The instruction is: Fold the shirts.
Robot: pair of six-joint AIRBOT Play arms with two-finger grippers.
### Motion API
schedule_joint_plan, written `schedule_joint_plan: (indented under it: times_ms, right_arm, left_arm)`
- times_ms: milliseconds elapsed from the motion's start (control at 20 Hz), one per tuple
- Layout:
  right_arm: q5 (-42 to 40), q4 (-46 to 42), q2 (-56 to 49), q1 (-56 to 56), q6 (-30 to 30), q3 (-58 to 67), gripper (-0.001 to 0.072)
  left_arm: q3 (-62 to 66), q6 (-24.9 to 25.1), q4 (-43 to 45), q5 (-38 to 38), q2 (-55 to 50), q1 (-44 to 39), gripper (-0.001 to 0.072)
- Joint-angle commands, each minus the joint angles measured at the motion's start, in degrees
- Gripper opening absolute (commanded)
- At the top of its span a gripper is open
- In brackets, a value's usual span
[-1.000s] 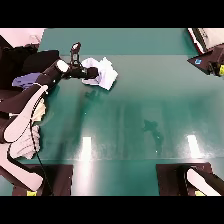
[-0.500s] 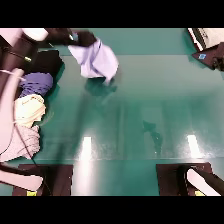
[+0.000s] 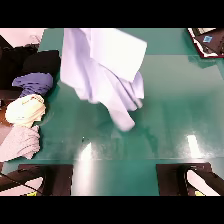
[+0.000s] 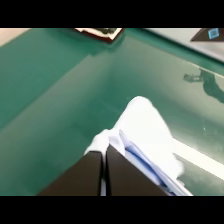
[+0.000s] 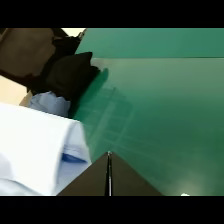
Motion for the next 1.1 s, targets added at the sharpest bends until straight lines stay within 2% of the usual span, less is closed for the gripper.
schedule_joint_plan:
  times_ms: [0,150,200,250,300,350,600,650,700,750,900,1050]
  right_arm:
    - [-0.22,-0.04,0.0,4.02,0.09,0.87,0.0018]
    - [-0.24,-0.07,0.0,6.73,0.09,0.87,0.0018]
    - [-0.24,-0.13,0.0,7.39,0.09,0.85,0.0018]
    - [-0.22,-0.2,0.0,7.76,0.09,0.87,0.0018]
    - [-0.17,-0.39,0.0,7.93,0.09,0.85,0.0018]
    - [-0.15,-0.37,0.0,7.93,0.09,0.85,0.0018]
    - [-0.17,-0.48,-0.13,7.93,0.07,0.85,0.003]
    - [0.04,-0.46,-0.33,7.93,0.07,0.83,0.0146]
    - [0.66,-0.44,-0.85,7.93,0.07,0.81,0.0318]
    - [2.12,-0.44,-1.55,7.93,0.07,0.81,0.0364]
    - [9.49,-0.42,-4.76,7.96,0.09,0.81,0.0363]
    - [14.43,-0.44,-7.76,7.96,0.09,0.79,0.0363]
  left_arm:
    - [-7.63,0.5,-0.02,-1.6,-0.94,0.0,0.0023]
    - [-17.77,-0.04,-0.02,-0.7,-5.75,0.02,0.0024]
    - [-20.2,-1.7,0.33,-0.63,-7.69,0.15,0.0028]
    - [-21.18,-3.48,1.57,-0.72,-9.25,0.13,0.0224]
    - [-21.22,-5.86,3.54,-0.87,-10.47,0.13,0.053]
    - [-21.22,-7.54,4.9,-0.83,-10.75,0.46,0.0565]
    - [-21.29,-7.54,6.38,-1.33,-10.12,4.09,0.0554]
    - [-21.44,-7.58,8.41,-1.14,-10.32,4.07,0.0554]
    - [-21.57,-7.61,9.03,-0.79,-10.8,4.07,0.0555]
    - [-21.73,-8.81,9.18,0.11,-11.56,4.07,0.0555]
    - [-21.94,-12.13,11.06,1.9,-15.28,4.07,0.0555]
    - [-21.94,-14.84,21.49,2.23,-17.2,4.85,0.0555]
